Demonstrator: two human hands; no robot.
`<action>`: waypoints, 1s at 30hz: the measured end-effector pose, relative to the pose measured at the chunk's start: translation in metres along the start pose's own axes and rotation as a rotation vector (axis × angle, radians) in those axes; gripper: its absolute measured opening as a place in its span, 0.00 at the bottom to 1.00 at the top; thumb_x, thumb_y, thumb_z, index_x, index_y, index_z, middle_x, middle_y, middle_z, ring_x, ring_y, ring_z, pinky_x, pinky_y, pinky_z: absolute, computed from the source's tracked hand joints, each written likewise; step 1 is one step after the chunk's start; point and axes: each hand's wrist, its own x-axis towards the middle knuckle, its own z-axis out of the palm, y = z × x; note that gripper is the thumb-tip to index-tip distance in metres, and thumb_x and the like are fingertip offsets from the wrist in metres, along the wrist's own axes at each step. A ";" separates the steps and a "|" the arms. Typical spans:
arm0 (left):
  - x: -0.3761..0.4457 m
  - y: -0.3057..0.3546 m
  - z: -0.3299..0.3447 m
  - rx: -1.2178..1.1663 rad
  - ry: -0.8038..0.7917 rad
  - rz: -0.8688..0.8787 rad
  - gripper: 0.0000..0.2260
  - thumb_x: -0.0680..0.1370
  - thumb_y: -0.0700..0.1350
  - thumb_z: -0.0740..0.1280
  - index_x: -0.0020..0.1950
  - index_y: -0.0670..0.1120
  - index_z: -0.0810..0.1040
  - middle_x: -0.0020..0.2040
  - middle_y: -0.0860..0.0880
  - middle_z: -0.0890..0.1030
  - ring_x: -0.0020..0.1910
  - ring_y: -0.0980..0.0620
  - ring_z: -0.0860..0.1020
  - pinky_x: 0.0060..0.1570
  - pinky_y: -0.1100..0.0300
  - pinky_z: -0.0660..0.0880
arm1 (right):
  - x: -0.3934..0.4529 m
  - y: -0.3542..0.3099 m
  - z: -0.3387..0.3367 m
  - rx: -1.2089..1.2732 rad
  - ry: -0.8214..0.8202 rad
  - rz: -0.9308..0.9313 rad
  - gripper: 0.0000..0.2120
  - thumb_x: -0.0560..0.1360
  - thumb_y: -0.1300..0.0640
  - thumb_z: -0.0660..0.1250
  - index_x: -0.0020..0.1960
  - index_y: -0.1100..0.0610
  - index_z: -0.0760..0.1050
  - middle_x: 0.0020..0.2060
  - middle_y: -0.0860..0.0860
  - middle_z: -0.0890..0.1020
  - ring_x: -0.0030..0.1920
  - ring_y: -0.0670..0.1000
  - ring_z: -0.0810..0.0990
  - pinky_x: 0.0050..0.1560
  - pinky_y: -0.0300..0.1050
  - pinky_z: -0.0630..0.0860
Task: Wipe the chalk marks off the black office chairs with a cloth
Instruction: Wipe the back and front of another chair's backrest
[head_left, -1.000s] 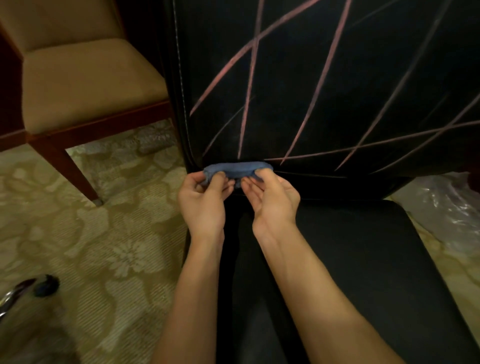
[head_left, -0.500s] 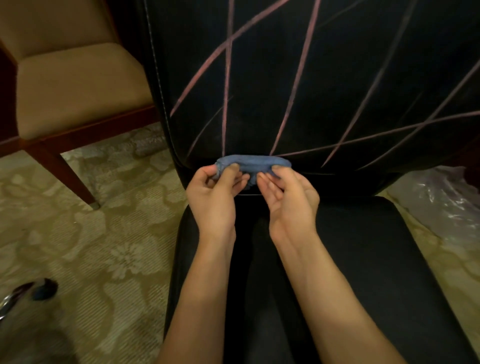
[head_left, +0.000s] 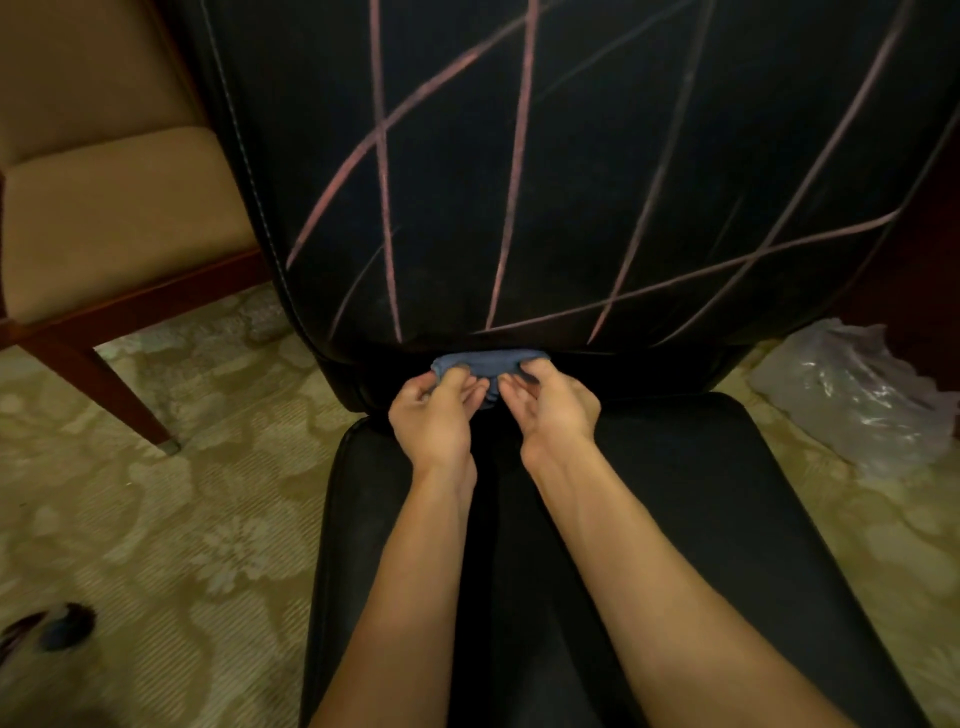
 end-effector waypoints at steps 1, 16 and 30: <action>-0.005 0.003 0.001 -0.009 -0.027 0.027 0.11 0.77 0.34 0.70 0.58 0.33 0.78 0.45 0.40 0.84 0.42 0.49 0.84 0.48 0.59 0.82 | -0.005 -0.005 -0.002 0.013 -0.015 -0.013 0.07 0.74 0.68 0.70 0.52 0.66 0.79 0.41 0.59 0.84 0.39 0.53 0.86 0.44 0.42 0.83; 0.009 -0.035 0.022 0.020 0.030 -0.126 0.14 0.77 0.32 0.69 0.63 0.34 0.75 0.50 0.37 0.83 0.43 0.49 0.84 0.45 0.61 0.82 | 0.046 -0.008 -0.025 -0.181 0.087 -0.101 0.10 0.76 0.67 0.70 0.57 0.65 0.77 0.49 0.62 0.83 0.43 0.53 0.85 0.43 0.42 0.83; -0.030 -0.035 0.057 -0.061 -0.133 -0.058 0.11 0.77 0.34 0.70 0.58 0.37 0.79 0.49 0.40 0.85 0.48 0.48 0.86 0.49 0.58 0.82 | 0.025 -0.055 -0.042 -0.073 0.040 -0.296 0.09 0.77 0.64 0.69 0.57 0.64 0.77 0.46 0.61 0.85 0.45 0.55 0.86 0.47 0.46 0.84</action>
